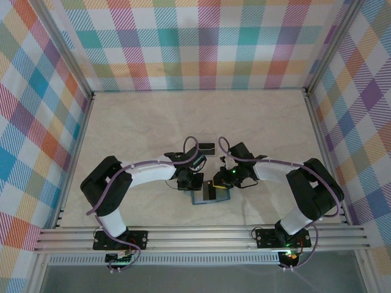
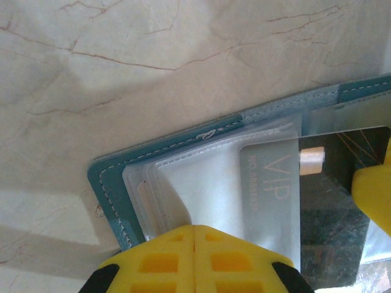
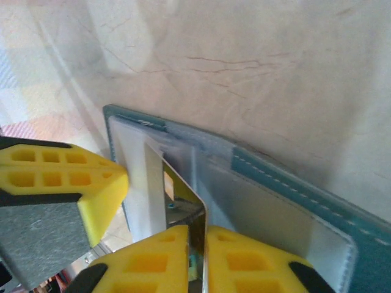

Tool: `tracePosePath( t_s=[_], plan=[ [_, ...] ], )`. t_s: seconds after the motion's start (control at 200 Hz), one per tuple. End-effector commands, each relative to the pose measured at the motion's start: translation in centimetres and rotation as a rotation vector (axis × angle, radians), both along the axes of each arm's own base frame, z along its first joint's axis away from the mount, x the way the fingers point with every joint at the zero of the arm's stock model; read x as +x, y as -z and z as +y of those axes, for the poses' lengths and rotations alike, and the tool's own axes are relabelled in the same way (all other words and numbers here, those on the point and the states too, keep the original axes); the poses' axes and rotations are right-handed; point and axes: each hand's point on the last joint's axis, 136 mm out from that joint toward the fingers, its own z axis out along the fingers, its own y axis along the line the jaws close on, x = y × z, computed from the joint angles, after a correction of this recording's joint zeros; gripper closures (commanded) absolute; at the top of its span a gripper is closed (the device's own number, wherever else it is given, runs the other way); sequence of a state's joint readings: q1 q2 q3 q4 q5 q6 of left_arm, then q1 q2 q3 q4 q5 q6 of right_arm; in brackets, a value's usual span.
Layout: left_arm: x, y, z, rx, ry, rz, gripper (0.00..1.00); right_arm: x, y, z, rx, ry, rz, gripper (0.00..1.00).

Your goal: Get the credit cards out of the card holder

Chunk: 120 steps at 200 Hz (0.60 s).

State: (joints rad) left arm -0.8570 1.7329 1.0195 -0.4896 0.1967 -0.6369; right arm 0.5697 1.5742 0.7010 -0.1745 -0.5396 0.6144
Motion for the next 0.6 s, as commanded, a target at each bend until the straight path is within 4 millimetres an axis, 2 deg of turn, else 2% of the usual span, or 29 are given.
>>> tracePosePath(
  t_s=[0.0,0.075,0.275,0.5,0.595],
  plan=[
    [-2.3,2.9,3.7,0.184,0.019,0.074,0.93,0.0,-1.5,1.1,0.094,-0.018,-0.005,0.83],
    [-2.4,2.8,3.7,0.181,0.019,0.073,0.93,-0.1,-1.4,1.2,0.105,-0.016,0.004,0.83],
    [-2.5,2.8,3.7,0.176,0.018,0.074,0.93,-0.2,-0.6,0.7,0.076,0.01,0.008,0.93],
    [-2.2,2.0,3.9,0.171,0.026,0.042,0.93,-0.4,-0.2,-2.2,-0.099,0.043,-0.032,1.0],
    [-1.9,1.1,3.8,0.166,0.033,0.018,0.92,-0.3,-0.7,-3.0,-0.146,0.038,-0.06,1.0]
  ],
)
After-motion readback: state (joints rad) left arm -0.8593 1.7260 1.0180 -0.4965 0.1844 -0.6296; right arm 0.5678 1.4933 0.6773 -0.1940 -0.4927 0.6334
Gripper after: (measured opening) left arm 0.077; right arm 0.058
